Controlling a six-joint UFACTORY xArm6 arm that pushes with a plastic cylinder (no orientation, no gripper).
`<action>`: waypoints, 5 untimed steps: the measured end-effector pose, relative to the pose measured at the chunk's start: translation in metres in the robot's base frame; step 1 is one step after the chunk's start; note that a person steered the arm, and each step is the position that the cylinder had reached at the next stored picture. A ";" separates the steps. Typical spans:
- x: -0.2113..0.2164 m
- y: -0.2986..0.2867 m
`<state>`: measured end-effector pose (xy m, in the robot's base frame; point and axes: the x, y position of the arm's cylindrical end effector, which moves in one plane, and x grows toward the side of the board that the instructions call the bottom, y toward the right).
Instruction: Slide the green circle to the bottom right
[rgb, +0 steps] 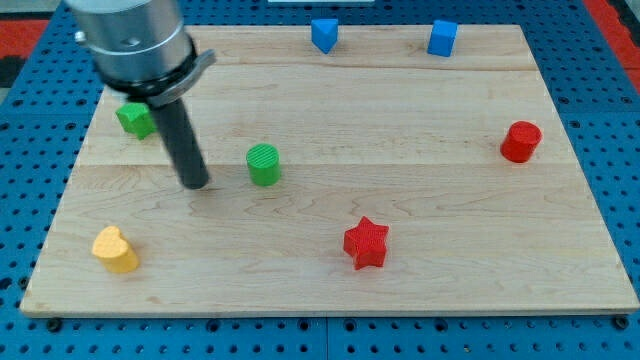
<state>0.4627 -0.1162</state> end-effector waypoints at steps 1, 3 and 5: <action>-0.005 0.087; -0.028 0.106; -0.087 0.144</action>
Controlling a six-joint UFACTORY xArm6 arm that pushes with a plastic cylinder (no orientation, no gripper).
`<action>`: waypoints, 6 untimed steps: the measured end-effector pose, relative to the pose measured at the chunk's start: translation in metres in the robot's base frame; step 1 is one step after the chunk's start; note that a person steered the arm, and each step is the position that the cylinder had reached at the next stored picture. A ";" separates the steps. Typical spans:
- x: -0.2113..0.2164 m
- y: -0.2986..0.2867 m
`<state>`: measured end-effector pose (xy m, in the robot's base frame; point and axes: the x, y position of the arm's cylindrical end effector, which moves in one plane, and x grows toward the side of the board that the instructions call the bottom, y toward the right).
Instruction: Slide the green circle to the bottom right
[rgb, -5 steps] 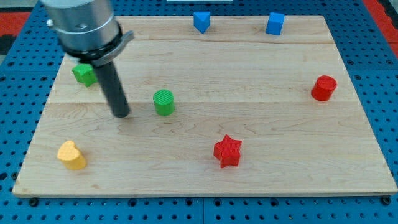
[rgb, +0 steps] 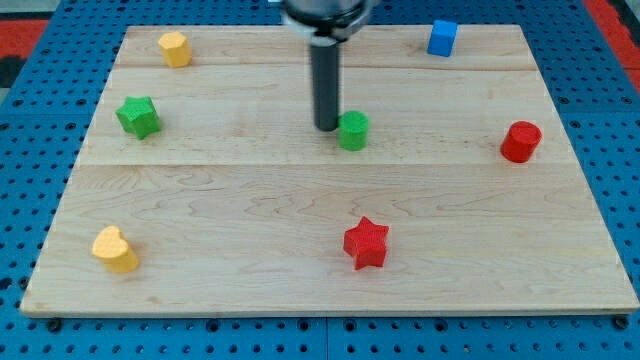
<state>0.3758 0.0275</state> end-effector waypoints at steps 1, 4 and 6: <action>0.060 0.087; 0.101 0.186; 0.089 0.204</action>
